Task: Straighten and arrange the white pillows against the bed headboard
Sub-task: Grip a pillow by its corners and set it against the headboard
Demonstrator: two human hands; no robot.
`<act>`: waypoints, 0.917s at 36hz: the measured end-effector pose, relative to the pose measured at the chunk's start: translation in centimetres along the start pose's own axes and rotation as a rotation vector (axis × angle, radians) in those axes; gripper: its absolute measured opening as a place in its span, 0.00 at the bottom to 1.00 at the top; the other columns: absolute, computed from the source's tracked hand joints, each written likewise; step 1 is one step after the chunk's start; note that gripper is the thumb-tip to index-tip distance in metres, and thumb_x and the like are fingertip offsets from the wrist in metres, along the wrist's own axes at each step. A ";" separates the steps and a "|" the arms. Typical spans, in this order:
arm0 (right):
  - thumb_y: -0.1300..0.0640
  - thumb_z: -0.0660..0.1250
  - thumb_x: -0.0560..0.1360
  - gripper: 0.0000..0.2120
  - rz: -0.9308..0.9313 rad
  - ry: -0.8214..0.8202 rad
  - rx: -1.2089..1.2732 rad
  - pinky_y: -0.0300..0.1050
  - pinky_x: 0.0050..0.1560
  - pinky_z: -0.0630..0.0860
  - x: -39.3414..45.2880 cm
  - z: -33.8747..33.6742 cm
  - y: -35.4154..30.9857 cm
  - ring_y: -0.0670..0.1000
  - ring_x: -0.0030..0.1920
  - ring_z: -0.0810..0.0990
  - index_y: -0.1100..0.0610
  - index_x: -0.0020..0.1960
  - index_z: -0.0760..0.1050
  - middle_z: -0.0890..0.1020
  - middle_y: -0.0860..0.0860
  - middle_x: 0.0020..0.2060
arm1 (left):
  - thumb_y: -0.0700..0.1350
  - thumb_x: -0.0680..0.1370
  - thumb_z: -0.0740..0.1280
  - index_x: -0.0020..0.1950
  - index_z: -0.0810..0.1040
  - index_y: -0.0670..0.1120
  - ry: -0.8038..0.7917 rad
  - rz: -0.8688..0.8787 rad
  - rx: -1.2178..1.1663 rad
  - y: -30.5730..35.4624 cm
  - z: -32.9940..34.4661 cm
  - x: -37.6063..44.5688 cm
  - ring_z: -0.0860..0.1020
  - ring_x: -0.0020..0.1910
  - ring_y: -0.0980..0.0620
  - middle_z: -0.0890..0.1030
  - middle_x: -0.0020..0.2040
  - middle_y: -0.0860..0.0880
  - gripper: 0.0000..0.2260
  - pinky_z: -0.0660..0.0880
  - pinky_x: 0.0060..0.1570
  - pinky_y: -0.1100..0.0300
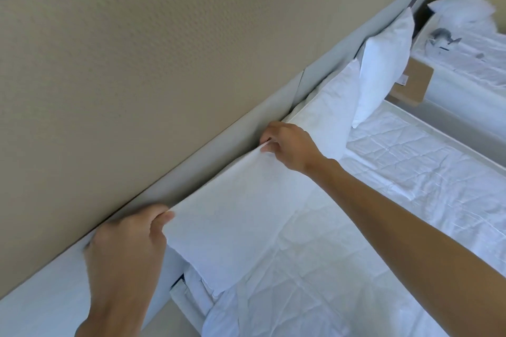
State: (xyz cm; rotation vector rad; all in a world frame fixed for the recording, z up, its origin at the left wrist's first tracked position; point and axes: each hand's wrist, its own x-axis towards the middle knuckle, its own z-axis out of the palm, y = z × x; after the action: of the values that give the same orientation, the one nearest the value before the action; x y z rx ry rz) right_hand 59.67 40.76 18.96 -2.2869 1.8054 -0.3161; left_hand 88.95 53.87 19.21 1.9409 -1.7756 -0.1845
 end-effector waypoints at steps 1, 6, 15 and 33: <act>0.58 0.66 0.77 0.02 -0.011 -0.005 -0.020 0.48 0.43 0.75 0.3 -0.3 0.0 0.53 0.47 0.78 0.53 0.47 0.77 0.79 0.45 0.47 | 0.41 0.71 0.75 0.39 0.85 0.48 0.000 -0.003 0.005 0.1 -0.2 0.0 0.73 0.22 0.40 0.77 0.24 0.41 0.03 0.73 0.27 0.56; 0.58 0.67 0.78 0.01 -0.103 -0.048 -0.071 0.45 0.42 0.72 1.3 -1.1 1.0 0.53 0.47 0.78 0.53 0.47 0.76 0.79 0.45 0.48 | 0.40 0.72 0.75 0.37 0.84 0.50 -0.025 -0.030 0.017 0.8 -0.4 0.3 0.71 0.21 0.42 0.75 0.21 0.47 0.06 0.74 0.26 0.56; 0.52 0.65 0.78 0.04 -0.154 -0.052 -0.161 0.46 0.46 0.71 4.4 -1.7 8.0 0.54 0.54 0.78 0.51 0.51 0.76 0.78 0.46 0.54 | 0.42 0.71 0.76 0.35 0.83 0.54 0.082 -0.204 0.002 0.5 0.6 0.1 0.75 0.33 0.54 0.79 0.27 0.52 0.08 0.69 0.31 0.57; 0.45 0.73 0.71 0.08 -0.374 -0.145 0.160 0.43 0.41 0.69 9.1 -3.1 16.5 0.44 0.44 0.75 0.47 0.44 0.77 0.79 0.41 0.43 | 0.62 0.73 0.68 0.50 0.80 0.61 0.042 -0.415 0.215 17.0 5.5 3.8 0.80 0.43 0.41 0.82 0.39 0.52 0.09 0.77 0.44 0.50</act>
State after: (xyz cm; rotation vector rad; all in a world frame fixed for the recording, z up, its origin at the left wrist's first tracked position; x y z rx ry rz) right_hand 45.56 28.05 17.38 -2.4492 1.2331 -0.3289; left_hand 71.91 48.37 22.91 2.4346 -1.3946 -0.0936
